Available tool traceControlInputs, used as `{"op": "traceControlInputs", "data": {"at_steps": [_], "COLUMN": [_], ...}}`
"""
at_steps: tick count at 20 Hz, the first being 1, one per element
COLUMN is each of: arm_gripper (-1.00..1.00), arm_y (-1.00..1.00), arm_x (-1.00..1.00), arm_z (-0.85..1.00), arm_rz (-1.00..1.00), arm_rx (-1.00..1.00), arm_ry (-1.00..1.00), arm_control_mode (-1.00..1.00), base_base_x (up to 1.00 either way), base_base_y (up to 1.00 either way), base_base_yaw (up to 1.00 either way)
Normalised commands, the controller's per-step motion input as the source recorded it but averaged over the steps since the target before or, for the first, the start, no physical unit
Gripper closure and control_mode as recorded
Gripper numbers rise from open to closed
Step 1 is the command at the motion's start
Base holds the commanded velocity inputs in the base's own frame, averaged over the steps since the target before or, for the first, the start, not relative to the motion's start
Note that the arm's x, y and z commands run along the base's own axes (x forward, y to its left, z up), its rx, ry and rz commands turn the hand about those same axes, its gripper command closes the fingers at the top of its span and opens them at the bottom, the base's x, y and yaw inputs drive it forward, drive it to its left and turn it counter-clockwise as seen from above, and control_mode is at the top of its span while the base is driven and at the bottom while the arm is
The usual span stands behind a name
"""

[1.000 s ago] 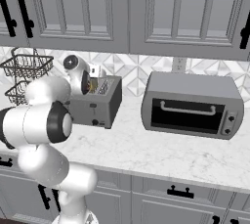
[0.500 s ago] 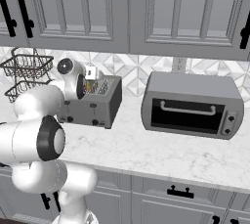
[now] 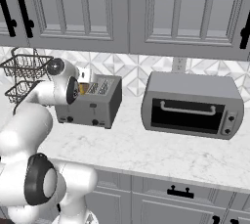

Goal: Start the toaster. Once the lever pops up, take the bread to the plate on the dining counter.

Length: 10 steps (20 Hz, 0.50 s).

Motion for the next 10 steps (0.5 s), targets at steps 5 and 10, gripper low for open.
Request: {"op": "traceControlInputs", "data": {"at_steps": [5,10], "arm_gripper": [1.0,1.0], "arm_y": [-0.23,-0.26], "arm_x": [-0.75,-0.97], "arm_z": [0.15,-0.35], "arm_rz": [0.01,0.0], "arm_rx": [0.0,0.0], "arm_ry": [0.2,0.03], "arm_control_mode": [-1.0,-1.0], "base_base_x": [0.0,0.0], "base_base_y": [0.0,0.0], "base_base_yaw": [0.0,0.0]}}
